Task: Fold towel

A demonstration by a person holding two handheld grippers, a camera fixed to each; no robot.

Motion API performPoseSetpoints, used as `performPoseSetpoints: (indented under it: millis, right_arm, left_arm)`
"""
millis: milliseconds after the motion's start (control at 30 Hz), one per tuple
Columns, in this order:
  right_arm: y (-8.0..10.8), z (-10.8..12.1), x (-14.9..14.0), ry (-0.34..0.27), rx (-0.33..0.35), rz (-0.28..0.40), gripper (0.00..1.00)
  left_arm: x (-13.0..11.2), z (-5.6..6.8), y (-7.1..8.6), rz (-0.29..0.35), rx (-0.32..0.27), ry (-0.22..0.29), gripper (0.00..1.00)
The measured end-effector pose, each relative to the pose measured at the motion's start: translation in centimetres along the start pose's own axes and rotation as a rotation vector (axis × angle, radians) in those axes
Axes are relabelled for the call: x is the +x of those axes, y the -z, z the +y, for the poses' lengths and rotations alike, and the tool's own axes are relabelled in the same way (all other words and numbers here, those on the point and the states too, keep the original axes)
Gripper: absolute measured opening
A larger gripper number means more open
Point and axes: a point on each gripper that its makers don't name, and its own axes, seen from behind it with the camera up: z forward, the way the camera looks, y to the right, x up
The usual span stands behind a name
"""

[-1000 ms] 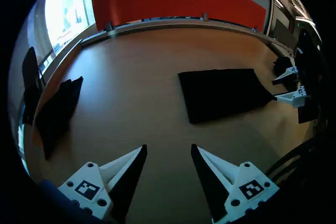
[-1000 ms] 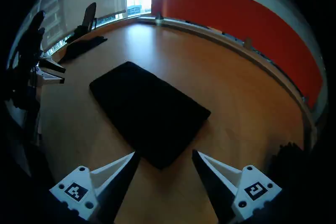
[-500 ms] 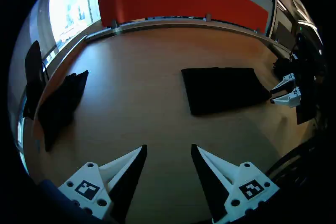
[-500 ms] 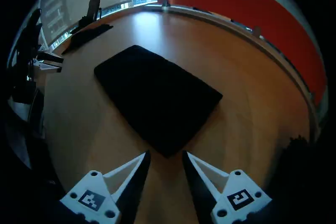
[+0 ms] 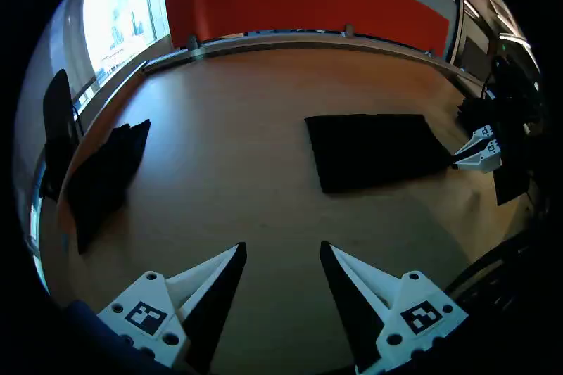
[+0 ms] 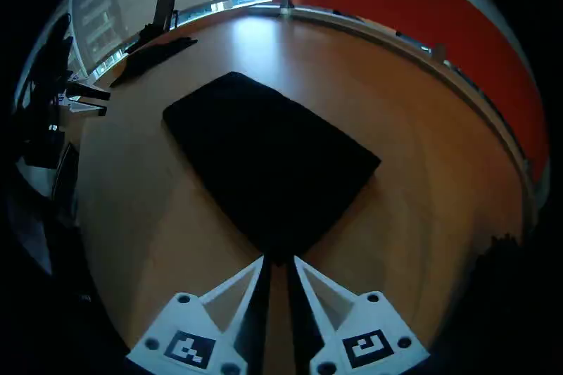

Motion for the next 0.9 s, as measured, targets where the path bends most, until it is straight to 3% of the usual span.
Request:
performPoseSetpoints:
  millis: [100,900]
  right_arm:
    - [0.1,0.2,0.2,0.007,-0.008,0.002,0.04]
    - [2.9,1.3,3.6,0.007,-0.049,0.071,0.04]
  left_arm:
    - [0.0,0.0,0.0,0.000,0.000,0.000,0.77]
    - [0.4,-0.6,0.3,0.021,0.005,0.016,0.77]
